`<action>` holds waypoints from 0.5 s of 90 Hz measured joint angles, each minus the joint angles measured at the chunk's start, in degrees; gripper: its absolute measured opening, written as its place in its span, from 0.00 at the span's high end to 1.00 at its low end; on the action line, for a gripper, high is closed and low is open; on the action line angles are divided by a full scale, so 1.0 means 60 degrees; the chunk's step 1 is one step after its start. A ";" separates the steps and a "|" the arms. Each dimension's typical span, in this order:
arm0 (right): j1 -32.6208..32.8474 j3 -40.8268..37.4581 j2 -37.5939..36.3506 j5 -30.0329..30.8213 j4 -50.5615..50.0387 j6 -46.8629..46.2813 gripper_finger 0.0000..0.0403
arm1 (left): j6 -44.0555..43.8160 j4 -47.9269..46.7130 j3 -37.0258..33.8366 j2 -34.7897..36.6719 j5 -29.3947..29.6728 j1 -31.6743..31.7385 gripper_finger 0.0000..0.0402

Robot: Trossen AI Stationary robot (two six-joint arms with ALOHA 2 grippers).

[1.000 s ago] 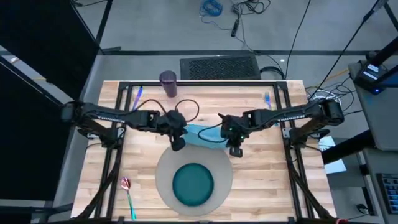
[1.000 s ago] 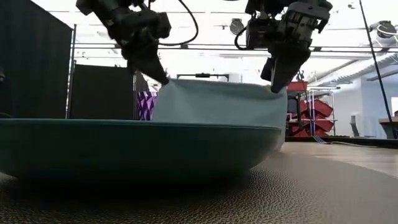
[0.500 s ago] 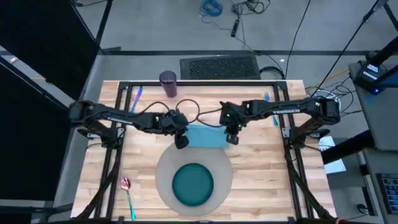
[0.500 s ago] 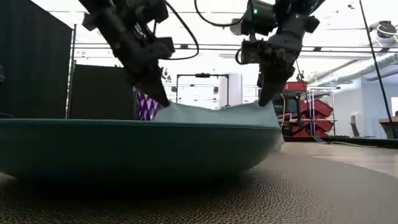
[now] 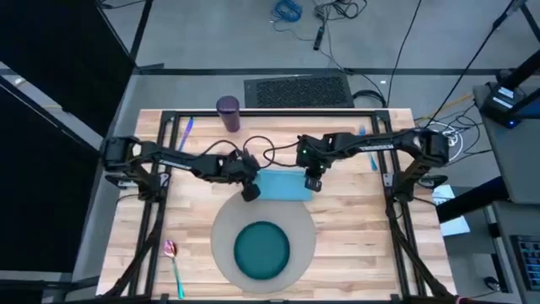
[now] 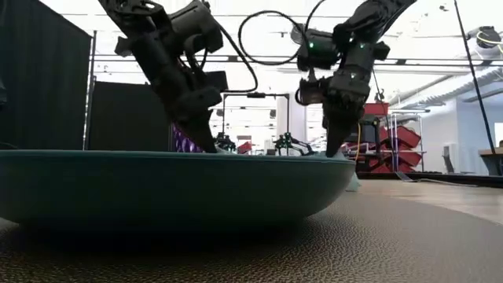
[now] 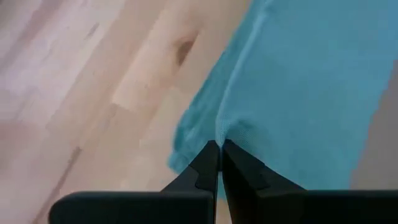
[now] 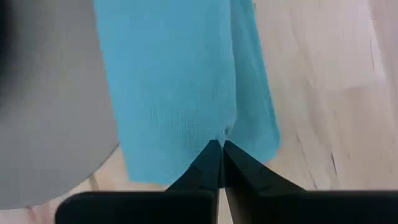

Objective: Set table place
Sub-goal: Fold the blue table napkin

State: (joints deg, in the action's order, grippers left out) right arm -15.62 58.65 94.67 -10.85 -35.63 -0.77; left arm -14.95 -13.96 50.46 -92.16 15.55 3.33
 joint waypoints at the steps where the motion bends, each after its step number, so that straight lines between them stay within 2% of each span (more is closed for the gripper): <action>1: -0.0005 0.0000 0.0017 0.0000 0.0010 0.0005 1.00 | 0.0022 -0.0015 0.0000 0.0000 0.0000 0.0000 1.00; 28: -0.0017 0.0000 0.0096 0.0050 0.0162 0.0028 1.00 | 0.0057 -0.0053 0.0000 0.0000 0.0002 -0.0007 1.00; 45: -0.0032 0.0000 0.0096 0.0066 0.0157 0.0003 0.98 | 0.0132 -0.0101 0.0000 0.0000 0.0549 -0.0004 1.00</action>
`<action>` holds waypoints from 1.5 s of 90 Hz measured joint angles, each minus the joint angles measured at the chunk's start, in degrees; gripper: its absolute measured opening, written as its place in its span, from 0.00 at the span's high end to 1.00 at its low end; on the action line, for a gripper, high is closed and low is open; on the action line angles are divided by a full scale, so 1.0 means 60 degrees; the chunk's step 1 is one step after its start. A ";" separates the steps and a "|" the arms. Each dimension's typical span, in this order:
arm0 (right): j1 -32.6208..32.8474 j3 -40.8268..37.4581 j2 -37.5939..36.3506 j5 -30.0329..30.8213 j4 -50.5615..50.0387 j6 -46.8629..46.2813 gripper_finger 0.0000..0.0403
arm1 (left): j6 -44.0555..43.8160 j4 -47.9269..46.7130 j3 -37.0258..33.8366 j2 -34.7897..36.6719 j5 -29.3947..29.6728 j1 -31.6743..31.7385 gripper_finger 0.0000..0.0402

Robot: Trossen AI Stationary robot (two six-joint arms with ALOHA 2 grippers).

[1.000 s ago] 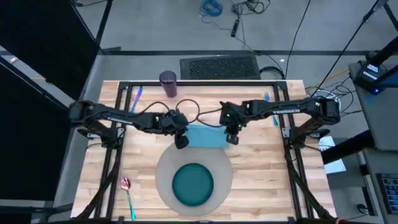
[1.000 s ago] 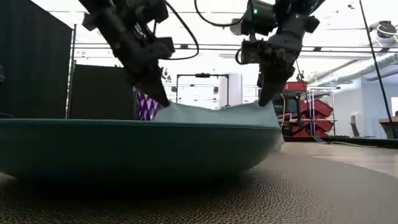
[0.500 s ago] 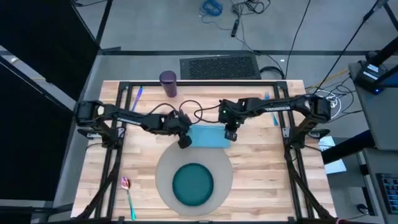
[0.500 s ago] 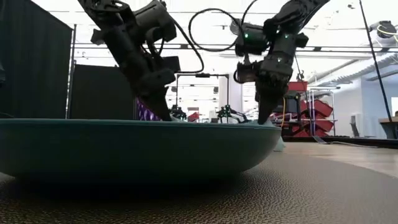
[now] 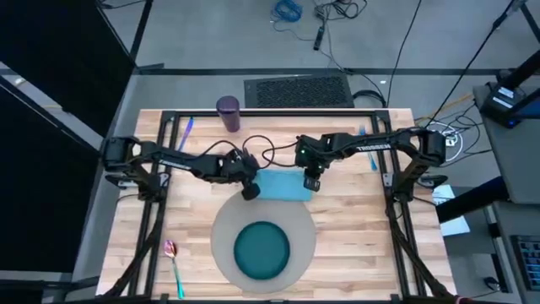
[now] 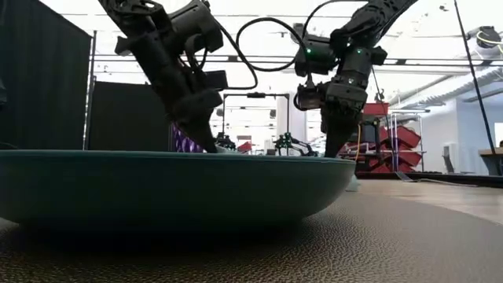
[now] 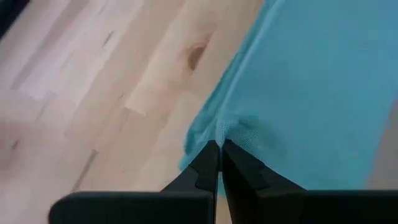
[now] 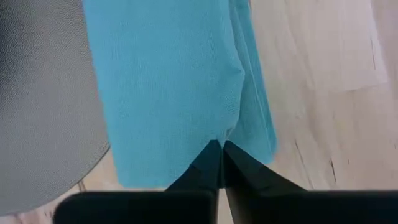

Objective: Set table place
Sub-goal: Fold the blue table napkin, then move the blue table napkin to the left of the dark green plate on the gray placemat

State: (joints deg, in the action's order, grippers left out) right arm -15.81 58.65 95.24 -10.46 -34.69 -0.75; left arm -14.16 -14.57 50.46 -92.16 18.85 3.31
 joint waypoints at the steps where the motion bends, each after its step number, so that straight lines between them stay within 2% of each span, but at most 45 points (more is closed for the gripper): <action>1: 0.0000 0.0000 0.0000 0.0003 0.0002 0.0000 0.98 | 0.0012 -0.0002 0.0000 0.0000 0.0017 -0.0002 1.00; 14: 0.0000 0.0000 0.0000 0.0306 -0.0022 -0.0007 0.92 | 0.0177 -0.0204 0.0000 0.0000 0.0371 -0.0004 0.96; 34: 0.0004 0.0000 0.0000 0.0377 -0.0052 -0.0259 0.79 | -0.0287 -0.0416 0.0000 0.0000 0.0445 0.0000 0.79; 48: -0.0034 0.0000 -0.0001 0.1448 -0.0069 0.0425 0.71 | -0.0471 -0.0420 0.0011 0.0000 0.0773 0.0011 0.72; 63: -0.0148 0.0000 -0.0220 0.2427 -0.0382 0.0565 0.69 | 0.1052 -0.0383 0.0513 0.0000 0.1011 -0.0007 0.71; 78: -0.0138 0.0000 -0.0729 0.2521 -0.1398 0.0028 0.72 | 0.2406 -0.0561 0.1355 0.0004 -0.0668 -0.0028 0.71; 91: 0.0164 0.0000 -0.1128 0.2501 -0.1956 -0.0965 0.73 | 0.2444 -0.1337 0.1996 0.0007 -0.1944 0.0603 0.71; 112: 0.1042 0.0000 -0.1220 0.2458 -0.1395 -0.1515 0.73 | 0.2430 -0.2155 0.2379 0.0007 -0.4515 0.2418 0.71; 128: 0.1240 0.0000 -0.1220 0.2428 -0.0243 -0.1257 0.73 | 0.2426 -0.2908 0.2376 0.0006 -0.5020 0.3526 0.71; 135: 0.1051 0.0000 -0.1220 0.2440 -0.0153 -0.1041 0.73 | 0.2413 -0.2980 0.2375 -0.0095 -0.5714 0.3768 0.71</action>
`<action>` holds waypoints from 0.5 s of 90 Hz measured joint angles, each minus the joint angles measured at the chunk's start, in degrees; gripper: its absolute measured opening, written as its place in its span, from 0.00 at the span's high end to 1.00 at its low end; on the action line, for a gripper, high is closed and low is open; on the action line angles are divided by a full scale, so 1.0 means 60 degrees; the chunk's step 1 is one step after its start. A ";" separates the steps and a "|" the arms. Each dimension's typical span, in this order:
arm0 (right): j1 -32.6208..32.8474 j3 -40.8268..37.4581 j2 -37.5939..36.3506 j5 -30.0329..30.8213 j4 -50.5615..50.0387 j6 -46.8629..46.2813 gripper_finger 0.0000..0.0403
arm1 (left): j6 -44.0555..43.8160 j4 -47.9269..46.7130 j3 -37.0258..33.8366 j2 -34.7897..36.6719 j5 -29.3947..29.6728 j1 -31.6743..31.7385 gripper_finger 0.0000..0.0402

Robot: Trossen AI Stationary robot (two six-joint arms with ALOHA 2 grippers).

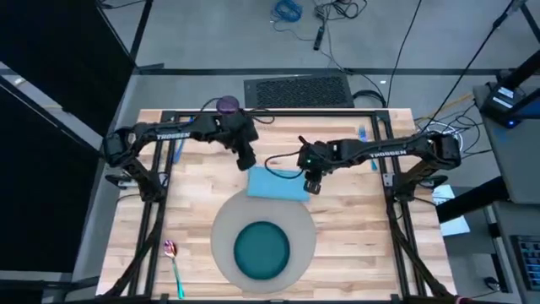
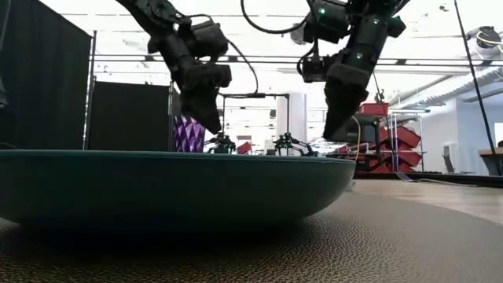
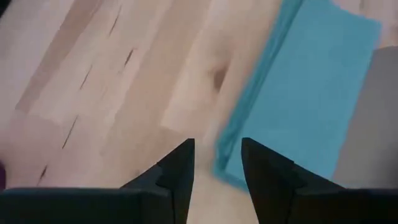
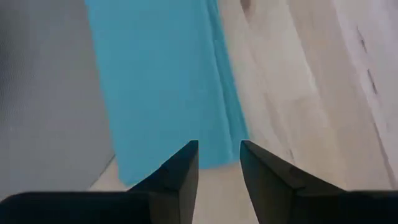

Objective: Set table place
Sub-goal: Move the blue table napkin to the left of the dark green plate on the gray placemat

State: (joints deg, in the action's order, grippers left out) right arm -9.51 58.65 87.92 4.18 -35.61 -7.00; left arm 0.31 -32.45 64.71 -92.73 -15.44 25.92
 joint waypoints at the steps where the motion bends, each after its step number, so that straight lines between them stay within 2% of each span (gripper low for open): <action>1: -0.0033 0.0000 0.0000 -0.0002 0.0019 0.0020 0.73 | -0.0007 -0.0005 0.0000 -0.0012 -0.0104 0.0024 0.71; 10: -0.0374 -0.0004 0.0004 -0.0088 0.0114 0.0275 0.73 | -0.0069 0.0081 0.0000 -0.0218 -0.0400 0.0071 0.71; 25: -0.1020 -0.0006 0.0107 -0.1133 0.0197 0.0583 0.73 | -0.0233 -0.0032 -0.0008 -0.1040 -0.0734 0.0100 0.71; 45: -0.1344 -0.0007 0.0715 -0.1284 0.0200 0.1028 0.73 | 0.0029 0.0044 -0.0015 -0.1828 -0.0667 0.0108 0.71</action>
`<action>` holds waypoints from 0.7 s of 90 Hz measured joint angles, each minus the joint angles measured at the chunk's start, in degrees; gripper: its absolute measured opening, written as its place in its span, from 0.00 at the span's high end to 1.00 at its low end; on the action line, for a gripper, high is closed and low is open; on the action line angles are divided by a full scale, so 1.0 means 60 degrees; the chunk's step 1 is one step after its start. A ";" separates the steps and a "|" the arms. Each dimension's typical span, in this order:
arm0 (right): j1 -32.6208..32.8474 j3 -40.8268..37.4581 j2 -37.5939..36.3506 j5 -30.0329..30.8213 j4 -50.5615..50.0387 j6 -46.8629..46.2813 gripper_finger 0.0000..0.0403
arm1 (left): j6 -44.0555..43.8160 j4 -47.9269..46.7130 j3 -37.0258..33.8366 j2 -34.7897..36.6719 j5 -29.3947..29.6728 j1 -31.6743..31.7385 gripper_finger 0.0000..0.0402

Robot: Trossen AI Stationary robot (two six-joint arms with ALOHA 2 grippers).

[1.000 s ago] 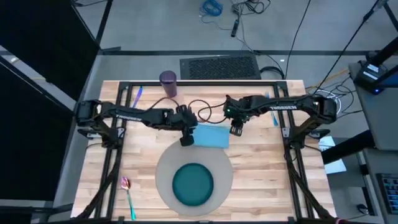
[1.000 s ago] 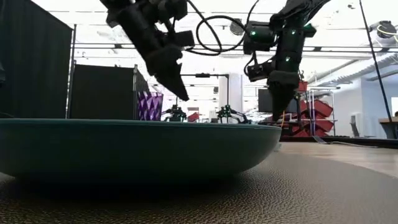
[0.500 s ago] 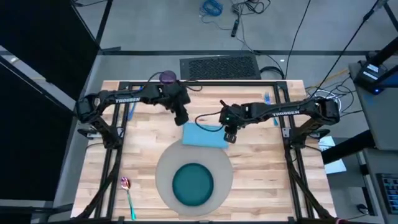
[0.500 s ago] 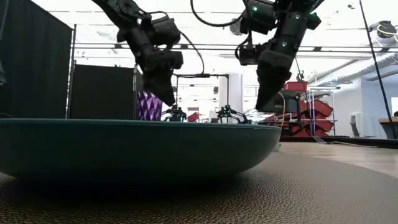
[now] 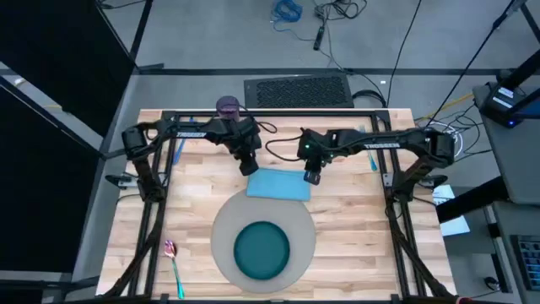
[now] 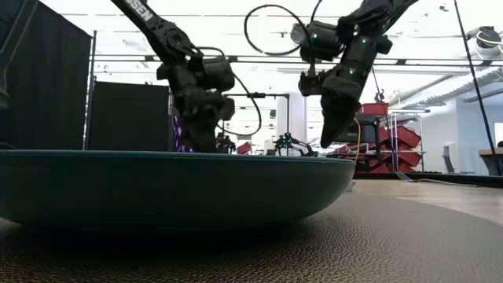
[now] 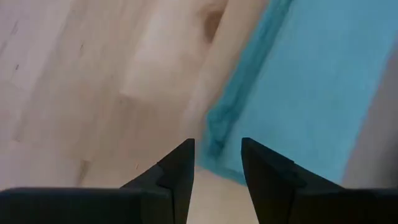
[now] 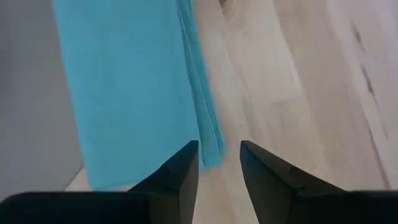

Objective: Set table place
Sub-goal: Move the blue table napkin to the left of the dark green plate on the gray placemat

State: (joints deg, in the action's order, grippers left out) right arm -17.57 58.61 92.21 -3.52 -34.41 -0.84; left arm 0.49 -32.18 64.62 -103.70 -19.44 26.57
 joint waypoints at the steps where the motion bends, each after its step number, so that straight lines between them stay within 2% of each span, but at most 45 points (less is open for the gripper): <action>1: -0.0011 0.0000 0.0035 -0.0004 -0.0001 0.0017 0.73 | 0.0011 0.0006 0.0000 -0.0030 0.0000 0.0000 0.71; 19: -0.0082 -0.0004 0.0407 -0.0278 0.0389 0.0185 0.73 | 0.0263 0.0206 0.0000 -0.0319 -0.0020 0.0041 0.71; 30: -0.0077 -0.0004 0.0414 -0.0699 0.0428 0.0184 0.73 | 0.0329 0.0230 0.0002 -0.0331 -0.0387 0.0088 0.71; 63: -0.0075 -0.0004 0.0400 -0.0723 0.0214 0.0083 0.73 | 0.0499 0.0204 0.0007 -0.0332 -0.0738 0.0131 0.71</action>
State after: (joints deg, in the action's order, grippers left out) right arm -18.02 58.59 94.61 -7.86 -33.12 -0.34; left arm 3.49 -30.96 64.66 -105.69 -23.87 27.35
